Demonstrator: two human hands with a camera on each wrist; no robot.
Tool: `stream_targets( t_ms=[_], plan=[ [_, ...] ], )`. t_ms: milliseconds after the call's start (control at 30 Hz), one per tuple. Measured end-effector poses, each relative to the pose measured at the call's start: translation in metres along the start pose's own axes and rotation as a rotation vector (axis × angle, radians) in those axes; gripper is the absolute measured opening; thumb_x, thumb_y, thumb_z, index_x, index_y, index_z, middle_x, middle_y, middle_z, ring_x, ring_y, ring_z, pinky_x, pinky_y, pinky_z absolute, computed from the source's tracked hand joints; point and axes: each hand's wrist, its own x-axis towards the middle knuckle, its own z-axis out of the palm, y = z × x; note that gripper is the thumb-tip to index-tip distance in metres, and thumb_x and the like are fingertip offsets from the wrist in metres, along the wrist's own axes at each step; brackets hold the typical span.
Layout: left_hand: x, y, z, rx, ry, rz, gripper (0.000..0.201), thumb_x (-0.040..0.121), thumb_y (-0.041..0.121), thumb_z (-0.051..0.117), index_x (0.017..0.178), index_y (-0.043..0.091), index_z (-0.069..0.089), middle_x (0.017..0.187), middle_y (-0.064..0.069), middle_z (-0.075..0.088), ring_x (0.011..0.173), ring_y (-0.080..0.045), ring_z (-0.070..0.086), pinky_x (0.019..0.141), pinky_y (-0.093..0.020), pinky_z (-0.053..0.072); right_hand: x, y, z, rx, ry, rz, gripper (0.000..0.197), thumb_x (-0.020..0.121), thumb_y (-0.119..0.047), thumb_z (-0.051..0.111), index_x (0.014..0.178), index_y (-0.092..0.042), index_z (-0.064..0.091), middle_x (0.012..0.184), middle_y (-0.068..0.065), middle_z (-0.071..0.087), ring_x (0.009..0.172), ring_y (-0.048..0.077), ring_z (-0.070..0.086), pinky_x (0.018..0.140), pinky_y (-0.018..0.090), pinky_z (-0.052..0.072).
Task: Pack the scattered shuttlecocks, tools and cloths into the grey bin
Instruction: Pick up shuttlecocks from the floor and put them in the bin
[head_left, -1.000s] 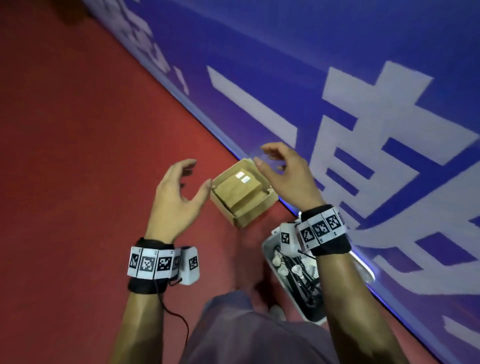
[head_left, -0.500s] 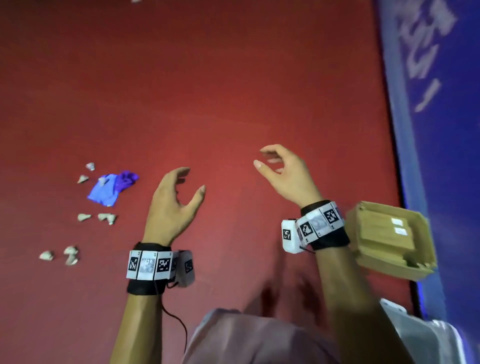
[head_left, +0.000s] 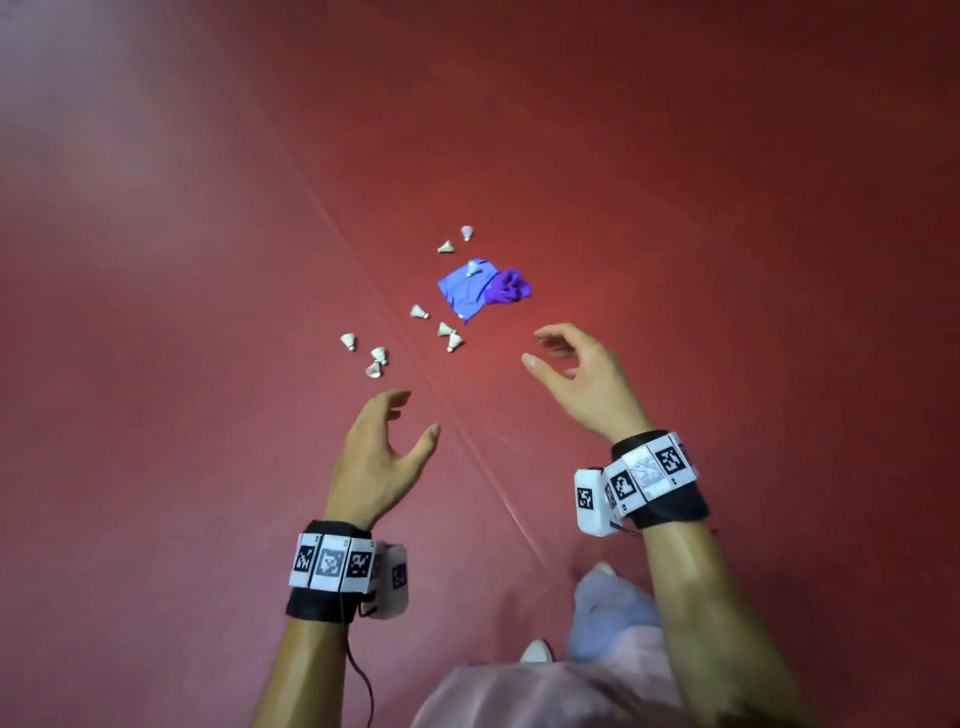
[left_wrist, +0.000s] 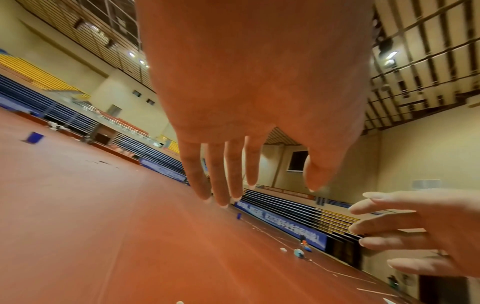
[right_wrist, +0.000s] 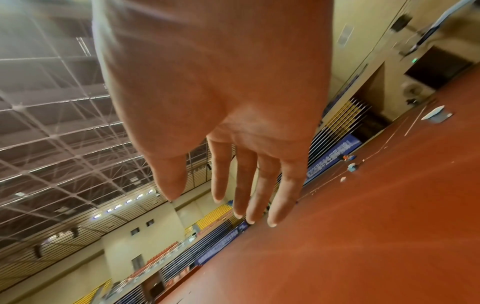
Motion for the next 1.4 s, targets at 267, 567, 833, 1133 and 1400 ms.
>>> stream_targets(
  t_ms=[267,567,833,1133,1400],
  plan=[
    [0.121,-0.051,-0.012,0.047,0.103,-0.147,0.059,0.088,0.053,0.07,0.138,0.027,0.051,0.134,0.013,0.058,0.117,-0.005,0.056,0.098,-0.036,0.053,0.179,0.006,0.074,0.007,-0.194,-0.046,0.034,0.089,-0.038,0.076,0.119,-0.026,0.066,0.114,-0.007,0.069,0.105,0.006,0.066,0.095,0.033,0.054],
    [0.297,-0.078,-0.038,0.134,0.218,-0.265,0.062,0.088,0.053,0.069,0.139,0.024,0.051,0.137,0.007,0.058,0.118,-0.007,0.058,0.098,-0.035,0.052,0.424,-0.01,0.122,0.004,-0.294,-0.06,0.034,0.089,-0.043,0.074,0.118,-0.028,0.065,0.117,-0.004,0.069,0.108,0.014,0.066,0.099,0.036,0.052],
    [0.385,-0.159,-0.07,0.119,0.277,-0.46,0.061,0.087,0.05,0.072,0.138,0.021,0.053,0.134,0.004,0.059,0.116,-0.011,0.059,0.097,-0.035,0.051,0.546,0.006,0.21,-0.09,-0.452,0.016,0.039,0.089,-0.04,0.077,0.121,-0.02,0.064,0.12,0.0,0.067,0.112,0.018,0.063,0.103,0.039,0.05],
    [0.601,-0.335,-0.108,0.112,0.196,-0.492,0.063,0.085,0.051,0.072,0.136,0.019,0.054,0.133,0.001,0.061,0.115,-0.015,0.061,0.097,-0.037,0.053,0.726,0.044,0.362,-0.154,-0.488,0.161,0.05,0.09,-0.036,0.077,0.133,-0.02,0.056,0.133,0.004,0.059,0.122,0.02,0.057,0.089,0.034,0.049],
    [0.83,-0.468,-0.105,0.234,-0.137,-0.445,0.062,0.086,0.054,0.066,0.135,0.02,0.05,0.13,0.0,0.062,0.114,-0.019,0.062,0.091,-0.04,0.056,0.85,0.145,0.471,-0.243,-0.503,0.388,0.06,0.087,-0.033,0.08,0.138,-0.017,0.052,0.126,0.008,0.059,0.113,0.024,0.059,0.105,0.041,0.048]
  ],
)
